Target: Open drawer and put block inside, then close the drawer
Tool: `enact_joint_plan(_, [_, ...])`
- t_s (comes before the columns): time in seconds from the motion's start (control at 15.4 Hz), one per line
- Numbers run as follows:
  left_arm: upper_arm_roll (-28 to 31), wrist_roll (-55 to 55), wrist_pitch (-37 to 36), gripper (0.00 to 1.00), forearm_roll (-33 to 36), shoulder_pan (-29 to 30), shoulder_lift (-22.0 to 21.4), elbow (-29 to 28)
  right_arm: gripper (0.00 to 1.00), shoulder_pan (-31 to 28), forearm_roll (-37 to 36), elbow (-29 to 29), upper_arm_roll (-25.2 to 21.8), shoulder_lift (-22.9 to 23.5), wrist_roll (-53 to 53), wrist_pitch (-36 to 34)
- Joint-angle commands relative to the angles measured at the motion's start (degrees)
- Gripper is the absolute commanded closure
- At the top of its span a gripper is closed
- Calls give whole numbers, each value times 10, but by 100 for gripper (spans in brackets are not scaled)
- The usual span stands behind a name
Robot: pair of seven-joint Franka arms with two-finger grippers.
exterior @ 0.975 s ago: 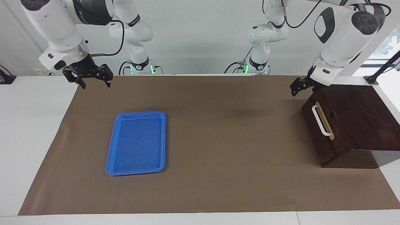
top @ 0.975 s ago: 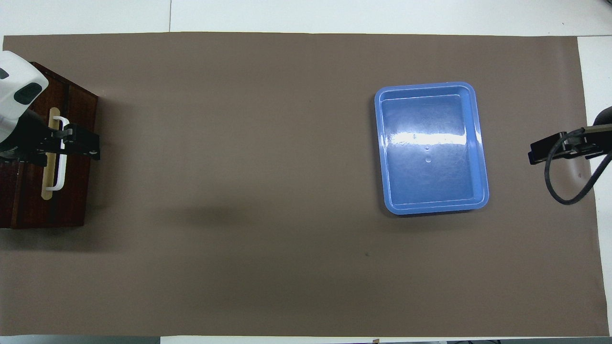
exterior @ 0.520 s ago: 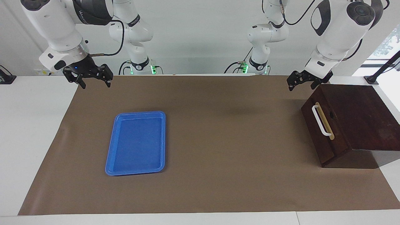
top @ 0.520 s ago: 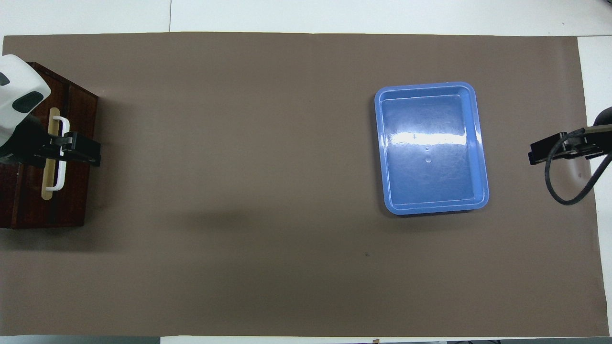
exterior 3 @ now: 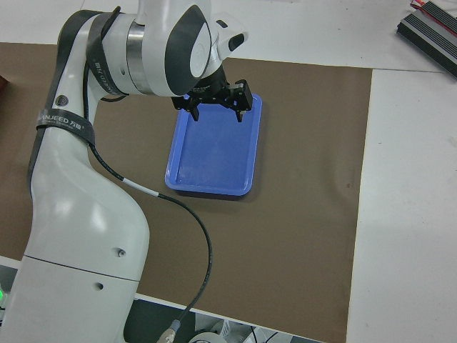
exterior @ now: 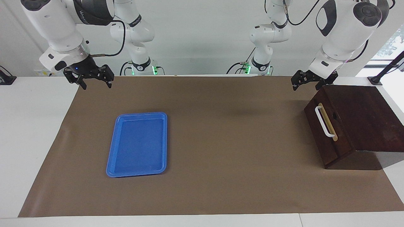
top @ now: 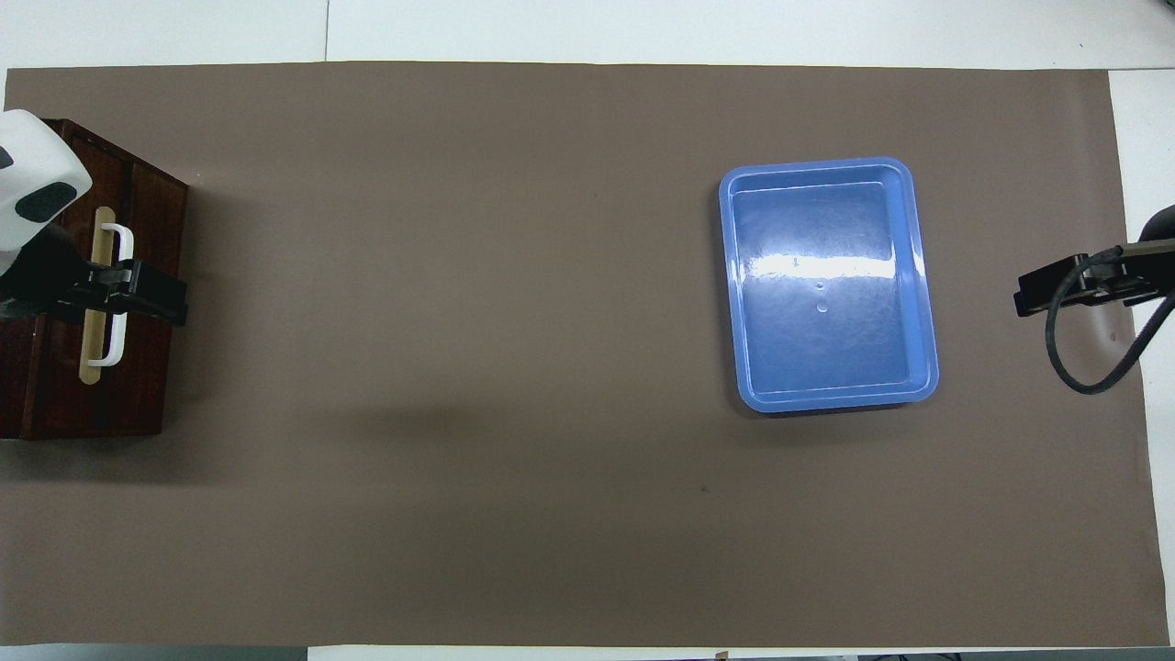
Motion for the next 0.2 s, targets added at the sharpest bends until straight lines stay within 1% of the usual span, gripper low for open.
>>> enact_joint_plan(0.0, [7, 8, -8, 0, -3, -7, 6, 10, 0, -14, -2, -8, 10, -8, -9, 3])
enact_joint_plan(0.13, [7, 8, -7, 0, -3, -7, 5, 9, 0, -14, -2, -8, 10, -8, -9, 3])
